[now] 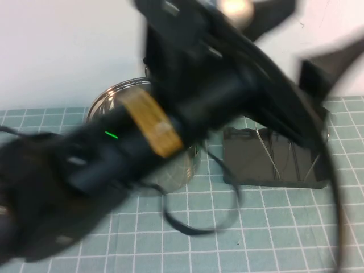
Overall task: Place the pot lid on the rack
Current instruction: Place the pot lid on the pot rack
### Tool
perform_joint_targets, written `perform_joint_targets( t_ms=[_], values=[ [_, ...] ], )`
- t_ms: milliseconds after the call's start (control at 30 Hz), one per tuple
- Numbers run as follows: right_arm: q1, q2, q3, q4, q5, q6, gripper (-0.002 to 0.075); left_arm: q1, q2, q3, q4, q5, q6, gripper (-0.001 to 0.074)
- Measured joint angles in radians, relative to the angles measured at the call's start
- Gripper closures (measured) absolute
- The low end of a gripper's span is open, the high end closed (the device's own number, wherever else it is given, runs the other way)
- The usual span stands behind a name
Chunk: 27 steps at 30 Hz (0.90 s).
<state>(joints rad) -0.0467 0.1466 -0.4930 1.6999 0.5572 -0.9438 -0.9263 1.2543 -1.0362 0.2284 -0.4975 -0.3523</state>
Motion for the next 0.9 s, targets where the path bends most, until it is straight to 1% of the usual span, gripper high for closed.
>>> perform_joint_targets(
  t_ms=[33,67,167,200,267,333,367,433,533,667,800,900],
  values=[
    [0.0,0.015,0.0,0.0,-0.003,-0.036,0.0641,0.02,-0.024,0.0,-0.024,0.036,0.03,0.016],
    [0.0,0.037,0.0,0.0,-0.001,-0.066,0.0641,0.037,-0.053,0.0,-0.044,0.084,0.064,0.0238],
    [0.0,0.142,-0.004,0.0,0.045,-0.168,0.0641,0.101,-0.133,0.0,-0.082,0.241,0.115,0.0545],
    [0.0,0.194,-0.003,0.0,0.071,-0.201,0.0641,0.118,-0.156,0.0,-0.085,0.295,0.125,0.0608],
    [0.0,0.297,-0.004,0.0,0.111,-0.27,0.0641,0.136,-0.19,0.0,-0.084,0.399,0.137,0.0675],
    [0.0,0.425,-0.016,-0.002,0.14,-0.339,0.0641,0.149,-0.224,-0.002,-0.069,0.542,0.139,0.0709],
    [0.0,0.493,-0.026,-0.007,0.152,-0.367,0.0641,0.151,-0.23,-0.002,-0.061,0.583,0.139,0.0717],
    [0.0,0.626,-0.068,-0.014,0.195,-0.438,0.0641,0.153,-0.24,-0.002,-0.053,0.731,0.139,0.0727],
    [0.002,0.794,-0.167,-0.023,0.27,-0.504,0.0641,0.153,-0.244,0.004,-0.05,0.835,0.139,0.0732],
    [0.052,0.944,-0.296,-0.023,0.279,-0.548,0.0641,0.155,-0.253,0.051,-0.045,0.839,0.114,0.0733],
    [0.126,1.078,-0.393,-0.037,0.213,-0.574,0.0641,0.155,-0.262,0.113,-0.045,0.806,0.078,0.0733],
    [0.156,1.162,-0.431,-0.068,0.17,-0.583,0.0641,0.155,-0.262,0.148,-0.045,0.789,0.069,0.0734]
  ],
)
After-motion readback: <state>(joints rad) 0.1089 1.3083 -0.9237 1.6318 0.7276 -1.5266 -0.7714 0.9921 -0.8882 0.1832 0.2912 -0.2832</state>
